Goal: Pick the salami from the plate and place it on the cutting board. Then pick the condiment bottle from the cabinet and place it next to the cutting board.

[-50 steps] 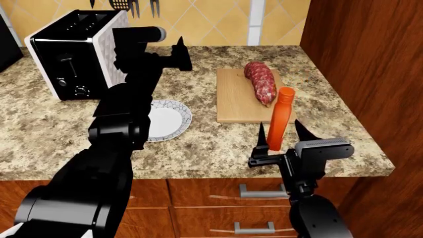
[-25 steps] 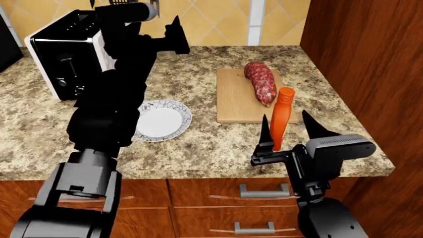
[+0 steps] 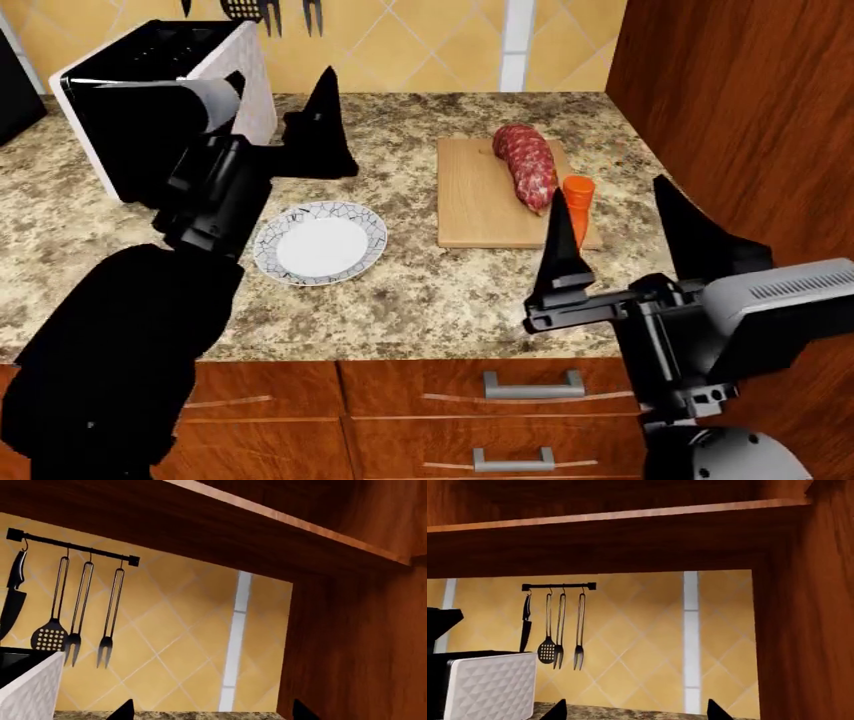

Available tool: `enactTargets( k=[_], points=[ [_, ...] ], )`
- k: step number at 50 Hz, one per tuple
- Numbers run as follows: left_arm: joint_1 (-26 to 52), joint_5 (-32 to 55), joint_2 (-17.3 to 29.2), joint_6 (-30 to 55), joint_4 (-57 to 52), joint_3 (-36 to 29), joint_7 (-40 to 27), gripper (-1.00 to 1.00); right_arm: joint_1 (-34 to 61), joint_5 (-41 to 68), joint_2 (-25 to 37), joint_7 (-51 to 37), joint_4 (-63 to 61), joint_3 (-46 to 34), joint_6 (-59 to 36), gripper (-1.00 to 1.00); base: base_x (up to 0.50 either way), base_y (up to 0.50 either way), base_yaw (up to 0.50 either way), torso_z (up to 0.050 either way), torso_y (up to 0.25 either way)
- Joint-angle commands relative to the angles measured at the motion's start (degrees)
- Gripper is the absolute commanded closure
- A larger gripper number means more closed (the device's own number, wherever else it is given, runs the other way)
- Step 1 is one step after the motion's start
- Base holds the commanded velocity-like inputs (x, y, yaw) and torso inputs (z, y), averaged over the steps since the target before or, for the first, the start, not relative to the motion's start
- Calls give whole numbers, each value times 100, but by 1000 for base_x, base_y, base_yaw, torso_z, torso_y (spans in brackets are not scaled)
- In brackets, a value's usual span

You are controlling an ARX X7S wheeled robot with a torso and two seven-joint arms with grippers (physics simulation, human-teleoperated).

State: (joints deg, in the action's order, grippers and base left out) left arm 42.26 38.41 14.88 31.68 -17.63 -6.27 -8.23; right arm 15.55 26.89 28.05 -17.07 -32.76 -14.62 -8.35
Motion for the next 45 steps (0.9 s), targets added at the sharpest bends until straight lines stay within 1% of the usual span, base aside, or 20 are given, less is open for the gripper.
enactTargets(
  k=[1, 6, 11, 15, 24, 31, 39, 45],
  points=[
    [-1569, 1046, 267, -109, -1541, 810, -68, -100, 144, 406, 200, -192, -798, 177, -388, -100, 0, 0, 0, 0, 0],
    [-2091, 1165, 366, -369, -1997, 1086, 38, -100, 106, 387, 252, -337, -1022, 238, -451, -100, 0, 0, 0, 0, 0],
    [-2405, 1188, 322, -680, -2280, 1316, 91, -100, 5, 251, 361, -554, -1346, 231, -642, -100, 0, 0, 0, 0, 0],
    [-2475, 1300, 328, -759, -2397, 1439, 64, -100, -134, 199, 446, -664, -1597, 281, -672, -100, 0, 0, 0, 0, 0],
    [-2578, 2114, 452, -805, -2838, 1841, -143, -100, -407, 273, 633, -949, -2230, 580, -669, -100, 0, 0, 0, 0, 0],
    [-2585, 2374, 491, -901, -2895, 2034, -228, -100, -569, 386, 736, -1129, -2595, 785, -580, -100, 0, 0, 0, 0, 0],
    [-2630, 2633, 556, -1003, -3047, 2221, -308, -100, -848, 571, 1136, -1535, -2708, 912, 38, -100, 0, 0, 0, 0, 0],
    [-2660, 2820, 541, -1159, -3101, 2423, -393, -100, -924, 473, 1937, -2260, -2716, 453, 861, -100, 0, 0, 0, 0, 0]
  ],
)
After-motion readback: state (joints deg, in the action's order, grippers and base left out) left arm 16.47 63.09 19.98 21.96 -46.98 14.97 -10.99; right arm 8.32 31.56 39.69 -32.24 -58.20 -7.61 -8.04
